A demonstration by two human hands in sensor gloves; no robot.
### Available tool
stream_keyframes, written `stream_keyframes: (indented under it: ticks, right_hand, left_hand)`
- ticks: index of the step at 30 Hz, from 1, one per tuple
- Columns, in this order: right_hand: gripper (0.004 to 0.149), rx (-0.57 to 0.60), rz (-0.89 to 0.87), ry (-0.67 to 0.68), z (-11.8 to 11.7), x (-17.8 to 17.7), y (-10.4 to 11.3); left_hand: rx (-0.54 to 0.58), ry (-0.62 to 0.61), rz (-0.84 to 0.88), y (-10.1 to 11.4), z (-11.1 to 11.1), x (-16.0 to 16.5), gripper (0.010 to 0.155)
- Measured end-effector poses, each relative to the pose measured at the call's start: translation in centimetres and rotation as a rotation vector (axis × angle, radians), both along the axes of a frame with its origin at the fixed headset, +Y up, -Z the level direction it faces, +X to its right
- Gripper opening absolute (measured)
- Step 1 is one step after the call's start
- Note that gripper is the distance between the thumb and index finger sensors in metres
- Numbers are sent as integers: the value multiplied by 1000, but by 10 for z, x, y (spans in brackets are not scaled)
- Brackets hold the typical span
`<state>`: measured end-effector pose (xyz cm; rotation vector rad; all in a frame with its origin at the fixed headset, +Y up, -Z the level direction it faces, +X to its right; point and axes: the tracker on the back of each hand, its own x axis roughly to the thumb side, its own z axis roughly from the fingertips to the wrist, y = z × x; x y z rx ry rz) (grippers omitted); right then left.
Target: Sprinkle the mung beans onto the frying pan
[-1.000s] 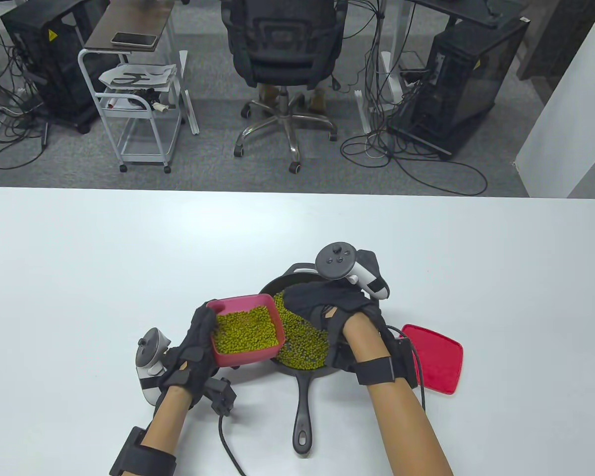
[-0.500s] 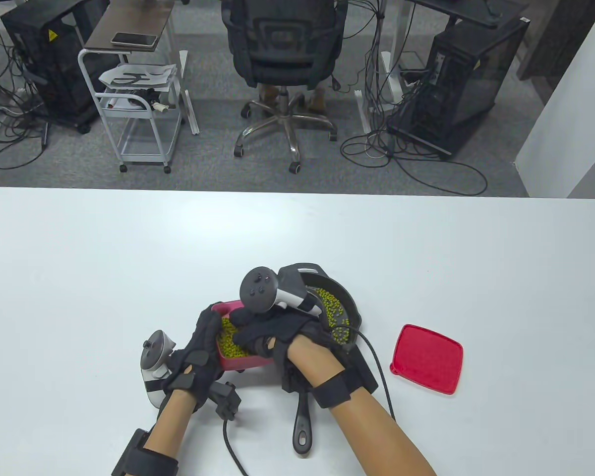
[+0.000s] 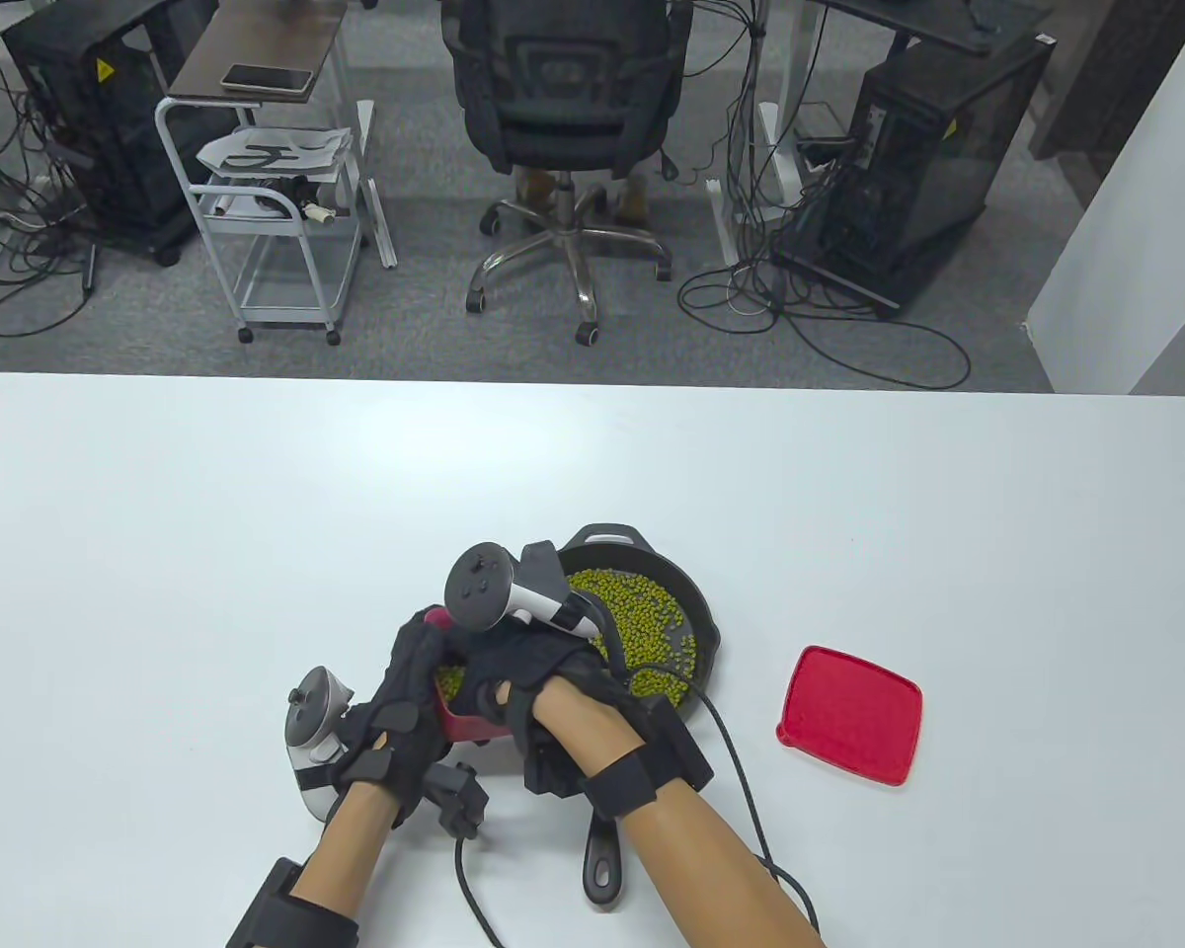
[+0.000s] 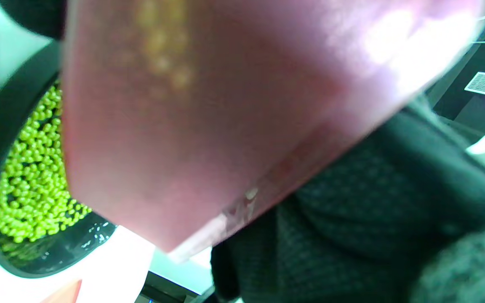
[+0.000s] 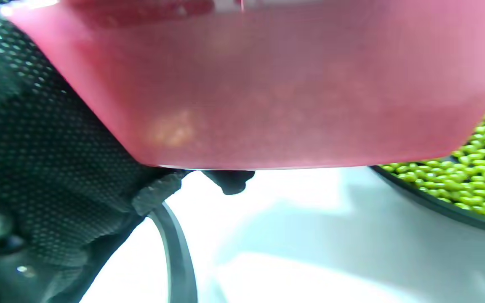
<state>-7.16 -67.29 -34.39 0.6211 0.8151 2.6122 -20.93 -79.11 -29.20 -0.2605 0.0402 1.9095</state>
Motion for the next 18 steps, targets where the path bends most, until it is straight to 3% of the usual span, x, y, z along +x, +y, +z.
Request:
stream_keyframes:
  ticks: [2, 9, 15, 18]
  right_hand:
    - [54, 60, -59, 12, -3, 0, -1]
    - [39, 86, -122, -39, -9, 3, -1]
    - [35, 21, -202, -89, -23, 17, 6]
    - [35, 44, -256, -138, -31, 28, 17]
  left_hand:
    - [3, 27, 15, 0, 0, -1, 80]
    - [3, 23, 4, -1, -3, -1, 80]
    - [-11, 8, 38, -2, -5, -2, 80]
    - [-23, 23, 44, -2, -6, -7, 80]
